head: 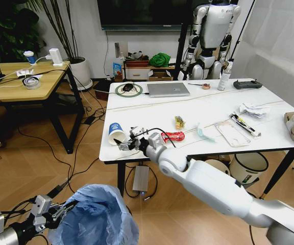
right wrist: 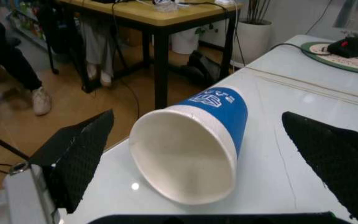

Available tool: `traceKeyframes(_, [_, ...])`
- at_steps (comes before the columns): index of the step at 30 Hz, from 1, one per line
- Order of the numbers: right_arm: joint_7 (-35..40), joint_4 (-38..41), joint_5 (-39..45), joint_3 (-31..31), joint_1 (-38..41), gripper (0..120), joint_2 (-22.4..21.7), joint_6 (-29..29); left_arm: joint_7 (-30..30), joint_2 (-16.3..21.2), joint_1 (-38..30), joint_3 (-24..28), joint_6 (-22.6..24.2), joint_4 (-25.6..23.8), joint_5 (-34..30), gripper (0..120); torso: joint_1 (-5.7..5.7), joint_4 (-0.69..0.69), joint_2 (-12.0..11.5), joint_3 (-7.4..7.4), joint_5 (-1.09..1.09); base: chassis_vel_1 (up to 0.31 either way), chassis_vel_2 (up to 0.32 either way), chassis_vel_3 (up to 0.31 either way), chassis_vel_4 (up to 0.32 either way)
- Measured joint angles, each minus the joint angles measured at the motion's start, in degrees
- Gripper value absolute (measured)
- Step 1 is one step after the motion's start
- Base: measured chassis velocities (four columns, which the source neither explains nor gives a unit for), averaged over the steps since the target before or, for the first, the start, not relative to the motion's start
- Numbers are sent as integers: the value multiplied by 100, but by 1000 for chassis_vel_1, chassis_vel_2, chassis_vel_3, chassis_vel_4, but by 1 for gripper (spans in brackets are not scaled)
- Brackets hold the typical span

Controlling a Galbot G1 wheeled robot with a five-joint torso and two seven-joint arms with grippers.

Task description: Pick up the trash bin and place the trash from the table into it.

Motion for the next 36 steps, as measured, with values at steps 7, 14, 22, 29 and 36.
traceKeyframes(7, [-3,-377,-160,-35,81,100,198,0,-57,6,-50,70,19,0,-32,0,0,-1,0,0,1,0,0,0,0])
traceKeyframes(14, [-39,-563,-264,-43,110,100,250,16,-77,13,-87,131,33,6,-64,0,0,-1,0,0,1,0,0,0,0])
traceKeyframes(22, [-65,-781,-413,-28,112,88,356,45,-83,19,-127,137,37,27,-93,0,0,-1,-1,0,1,0,0,0,0])
traceKeyframes(29, [-78,-774,-395,-13,114,62,332,53,-85,9,-143,150,41,38,-104,0,0,-1,-1,0,1,0,0,0,0])
traceKeyframes(36, [-74,-729,-384,-1,66,36,307,60,-101,15,-188,200,45,77,-109,0,0,-1,-1,0,1,0,0,0,0])
